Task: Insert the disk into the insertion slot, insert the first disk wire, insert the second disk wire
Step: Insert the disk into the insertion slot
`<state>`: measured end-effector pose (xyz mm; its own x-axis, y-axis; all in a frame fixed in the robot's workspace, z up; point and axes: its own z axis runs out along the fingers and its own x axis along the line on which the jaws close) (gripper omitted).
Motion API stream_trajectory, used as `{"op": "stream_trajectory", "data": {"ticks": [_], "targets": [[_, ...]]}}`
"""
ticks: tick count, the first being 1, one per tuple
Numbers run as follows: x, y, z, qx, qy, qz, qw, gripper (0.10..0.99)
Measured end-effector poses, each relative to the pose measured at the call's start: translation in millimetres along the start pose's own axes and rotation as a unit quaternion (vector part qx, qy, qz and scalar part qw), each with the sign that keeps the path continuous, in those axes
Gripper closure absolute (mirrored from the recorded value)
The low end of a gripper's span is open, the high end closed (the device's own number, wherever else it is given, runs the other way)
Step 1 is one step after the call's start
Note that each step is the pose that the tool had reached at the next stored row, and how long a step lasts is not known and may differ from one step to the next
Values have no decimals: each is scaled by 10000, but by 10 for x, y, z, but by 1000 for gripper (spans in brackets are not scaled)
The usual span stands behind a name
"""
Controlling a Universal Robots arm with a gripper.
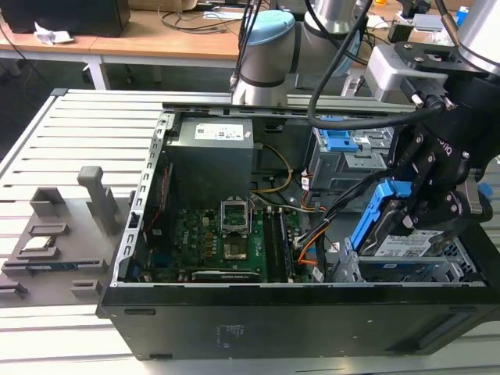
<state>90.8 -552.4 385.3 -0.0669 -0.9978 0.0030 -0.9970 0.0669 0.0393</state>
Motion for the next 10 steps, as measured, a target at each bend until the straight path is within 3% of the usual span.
{"op": "stream_trajectory", "data": {"ticks": [6,9,10], "targets": [[0,0,0,0,4,0,10000,710],[0,0,1,0,4,1,10000,584],[0,0,1,0,5,0,10000,584]]}}
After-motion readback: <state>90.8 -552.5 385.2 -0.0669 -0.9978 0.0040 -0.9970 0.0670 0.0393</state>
